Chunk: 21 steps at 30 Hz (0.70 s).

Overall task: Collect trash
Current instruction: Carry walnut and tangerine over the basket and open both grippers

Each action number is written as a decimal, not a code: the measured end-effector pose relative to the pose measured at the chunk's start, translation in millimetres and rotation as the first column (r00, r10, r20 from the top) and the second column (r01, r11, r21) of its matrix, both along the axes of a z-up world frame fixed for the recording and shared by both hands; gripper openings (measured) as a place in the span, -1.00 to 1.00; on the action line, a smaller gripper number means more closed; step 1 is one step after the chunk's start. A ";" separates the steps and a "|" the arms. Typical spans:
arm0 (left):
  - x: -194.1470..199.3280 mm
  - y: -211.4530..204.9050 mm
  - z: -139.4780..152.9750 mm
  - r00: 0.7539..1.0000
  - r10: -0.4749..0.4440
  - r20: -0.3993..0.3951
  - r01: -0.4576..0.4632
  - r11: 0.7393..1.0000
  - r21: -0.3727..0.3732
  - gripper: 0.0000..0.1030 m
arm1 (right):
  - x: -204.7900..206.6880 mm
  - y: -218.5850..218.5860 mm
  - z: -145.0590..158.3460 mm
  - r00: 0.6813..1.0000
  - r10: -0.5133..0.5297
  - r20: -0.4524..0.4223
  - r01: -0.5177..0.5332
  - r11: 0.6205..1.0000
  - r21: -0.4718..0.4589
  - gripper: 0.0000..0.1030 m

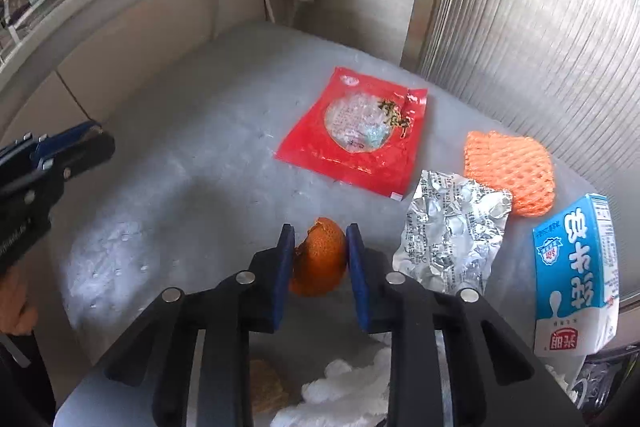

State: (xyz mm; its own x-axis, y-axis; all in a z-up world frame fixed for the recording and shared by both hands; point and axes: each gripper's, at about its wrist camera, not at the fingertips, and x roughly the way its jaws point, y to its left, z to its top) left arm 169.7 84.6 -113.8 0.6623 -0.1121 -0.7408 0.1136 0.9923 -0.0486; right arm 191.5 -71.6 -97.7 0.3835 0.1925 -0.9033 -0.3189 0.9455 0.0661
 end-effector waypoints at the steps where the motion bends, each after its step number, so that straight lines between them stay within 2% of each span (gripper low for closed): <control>1: -5.2 -0.4 3.0 1.000 -0.003 0.002 0.003 1.000 0.002 -0.53 | -2.7 0.1 4.2 1.000 0.001 0.007 -0.001 1.000 0.009 -0.49; 6: -47.1 -13.0 25.1 0.998 -0.051 0.031 0.052 0.998 -0.020 -0.53 | -46.1 -9.5 52.6 0.996 -0.002 0.085 -0.003 0.998 0.066 -0.49; 11: -99.9 -41.3 39.4 0.989 -0.142 0.035 0.144 0.988 -0.051 -0.53 | -125.7 -32.6 96.1 0.989 -0.020 0.149 0.004 0.994 0.110 -0.49; 15: -143.4 -68.5 37.7 0.977 -0.213 0.008 0.213 0.975 -0.067 -0.53 | -185.9 -53.9 103.5 0.988 -0.060 0.145 0.041 0.991 0.130 -0.49; 18: -177.8 -88.7 29.0 0.960 -0.280 -0.021 0.277 0.956 -0.100 -0.53 | -226.3 -69.0 96.3 0.990 -0.084 0.110 0.069 0.988 0.139 -0.49; 21: -210.0 -107.6 16.4 0.942 -0.332 -0.048 0.326 0.940 -0.099 -0.53 | -264.8 -81.5 83.8 0.991 -0.115 0.065 0.105 0.985 0.140 -0.49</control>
State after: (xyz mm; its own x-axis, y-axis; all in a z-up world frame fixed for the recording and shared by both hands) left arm -40.2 -23.0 -97.3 0.5299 -0.3824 -0.7569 0.4268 0.8915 -0.1517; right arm -73.3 -153.2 -13.9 0.4729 0.2642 -0.8405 -0.2222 0.9589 0.1764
